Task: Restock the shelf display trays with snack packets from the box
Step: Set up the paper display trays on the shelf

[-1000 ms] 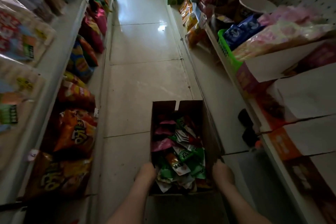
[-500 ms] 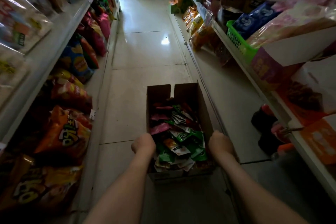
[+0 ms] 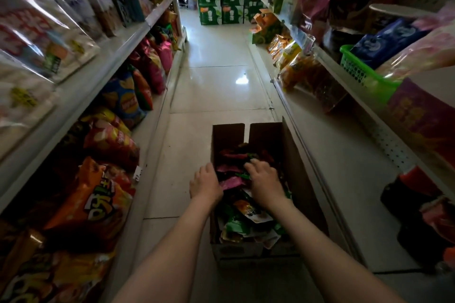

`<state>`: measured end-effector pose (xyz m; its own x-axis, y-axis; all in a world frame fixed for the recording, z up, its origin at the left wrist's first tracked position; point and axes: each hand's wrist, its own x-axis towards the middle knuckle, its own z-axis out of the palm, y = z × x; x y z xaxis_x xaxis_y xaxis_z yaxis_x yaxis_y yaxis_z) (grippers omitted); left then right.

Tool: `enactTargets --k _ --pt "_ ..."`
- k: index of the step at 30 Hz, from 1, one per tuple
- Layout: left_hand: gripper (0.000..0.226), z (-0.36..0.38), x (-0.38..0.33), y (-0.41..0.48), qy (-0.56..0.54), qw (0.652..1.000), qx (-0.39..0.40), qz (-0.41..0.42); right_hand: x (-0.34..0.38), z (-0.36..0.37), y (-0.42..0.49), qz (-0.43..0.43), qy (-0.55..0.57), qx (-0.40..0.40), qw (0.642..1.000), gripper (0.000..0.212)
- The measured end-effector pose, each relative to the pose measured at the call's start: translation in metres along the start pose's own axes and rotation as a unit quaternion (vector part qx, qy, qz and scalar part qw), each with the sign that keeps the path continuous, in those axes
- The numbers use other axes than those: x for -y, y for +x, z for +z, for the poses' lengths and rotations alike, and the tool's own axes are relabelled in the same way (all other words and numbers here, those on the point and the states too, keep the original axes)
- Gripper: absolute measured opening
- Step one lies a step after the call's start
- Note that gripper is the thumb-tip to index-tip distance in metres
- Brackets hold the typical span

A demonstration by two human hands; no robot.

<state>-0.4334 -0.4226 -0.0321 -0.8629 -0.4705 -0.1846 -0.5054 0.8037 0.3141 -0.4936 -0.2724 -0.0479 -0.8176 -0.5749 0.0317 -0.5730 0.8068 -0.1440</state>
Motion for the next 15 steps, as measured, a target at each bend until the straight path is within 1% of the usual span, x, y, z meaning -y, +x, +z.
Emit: enactTargets --k 2,4,5,6,7,9,11,13,15 --pt "0.056 0.004 0.000 0.001 -0.021 0.998 -0.007 0.055 0.019 0.016 0.012 -0.055 -0.003 0.115 0.992 0.052" --pt "0.055 0.011 0.008 0.003 -0.029 0.996 0.012 0.079 0.029 0.038 0.021 -0.070 -0.036 0.213 0.974 0.048" --pt "0.052 0.014 0.015 0.006 -0.031 0.996 0.014 0.085 0.032 0.048 0.025 -0.065 -0.052 0.240 0.967 0.050" --pt "0.047 0.016 0.021 0.007 -0.037 0.995 0.011 0.088 0.033 0.056 0.027 -0.056 -0.063 0.250 0.964 0.052" --pt "0.044 0.017 0.024 0.008 -0.041 0.995 0.006 0.090 0.032 0.059 0.026 -0.046 -0.067 0.244 0.966 0.055" --pt "0.046 0.014 0.032 0.010 -0.049 0.995 0.012 0.085 0.030 0.057 0.027 -0.031 -0.032 0.200 0.979 0.054" --pt "0.052 0.009 0.033 0.011 -0.062 0.995 0.028 0.073 0.028 0.044 0.028 -0.010 0.043 0.150 0.988 0.047" --pt "0.056 0.003 0.029 0.012 -0.090 0.994 0.030 0.052 0.025 0.025 0.031 0.021 0.132 0.083 0.988 0.041" --pt "0.060 -0.003 0.017 0.014 -0.142 0.989 0.022 0.037 0.018 -0.002 0.035 0.058 0.236 0.006 0.970 0.034"
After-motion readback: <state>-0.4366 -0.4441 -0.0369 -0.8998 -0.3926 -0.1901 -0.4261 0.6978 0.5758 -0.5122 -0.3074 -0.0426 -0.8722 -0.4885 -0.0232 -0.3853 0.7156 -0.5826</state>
